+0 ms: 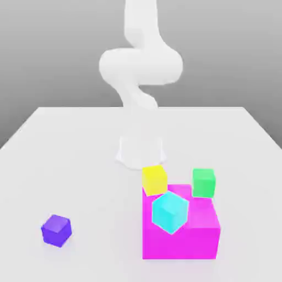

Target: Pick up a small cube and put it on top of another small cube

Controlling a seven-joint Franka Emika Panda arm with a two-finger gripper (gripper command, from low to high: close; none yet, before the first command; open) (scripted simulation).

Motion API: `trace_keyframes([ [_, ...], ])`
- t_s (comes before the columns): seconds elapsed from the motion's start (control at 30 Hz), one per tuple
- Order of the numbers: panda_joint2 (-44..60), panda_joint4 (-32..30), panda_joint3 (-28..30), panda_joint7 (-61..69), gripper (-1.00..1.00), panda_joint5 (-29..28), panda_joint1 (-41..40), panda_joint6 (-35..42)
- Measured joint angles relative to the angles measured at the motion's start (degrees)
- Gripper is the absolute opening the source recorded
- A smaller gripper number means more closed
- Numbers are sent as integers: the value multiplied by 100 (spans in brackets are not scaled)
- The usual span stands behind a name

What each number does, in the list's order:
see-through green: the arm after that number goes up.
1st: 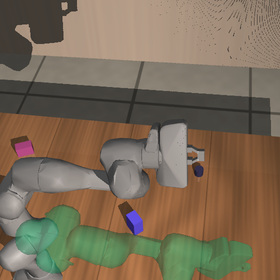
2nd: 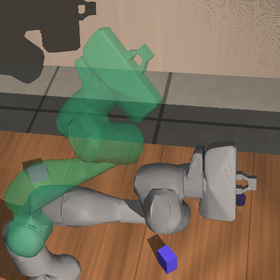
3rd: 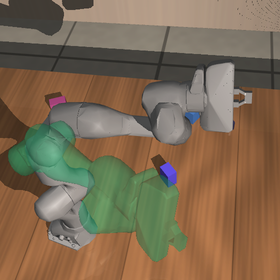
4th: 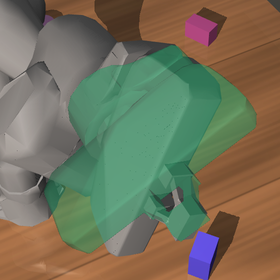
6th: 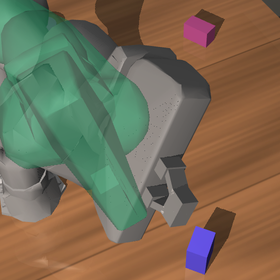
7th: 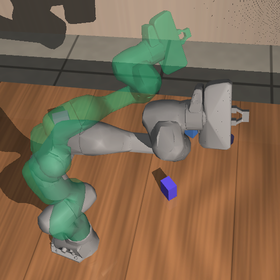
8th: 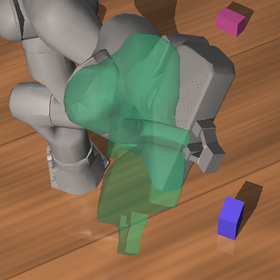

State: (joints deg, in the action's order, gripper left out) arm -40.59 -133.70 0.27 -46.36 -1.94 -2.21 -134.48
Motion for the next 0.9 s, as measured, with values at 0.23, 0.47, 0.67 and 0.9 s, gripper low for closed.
trace_keyframes([
  [0.23, 1493, -542, 245, -82, 0, -464, -567, -757],
  [0.47, 2944, -1075, 702, 72, 0, -590, -984, -1510],
  [0.67, 4189, -1544, 1012, 654, 0, -71, -1414, -2185],
  [0.9, 5638, -1653, 556, 1457, 0, 874, -1956, -3149],
])
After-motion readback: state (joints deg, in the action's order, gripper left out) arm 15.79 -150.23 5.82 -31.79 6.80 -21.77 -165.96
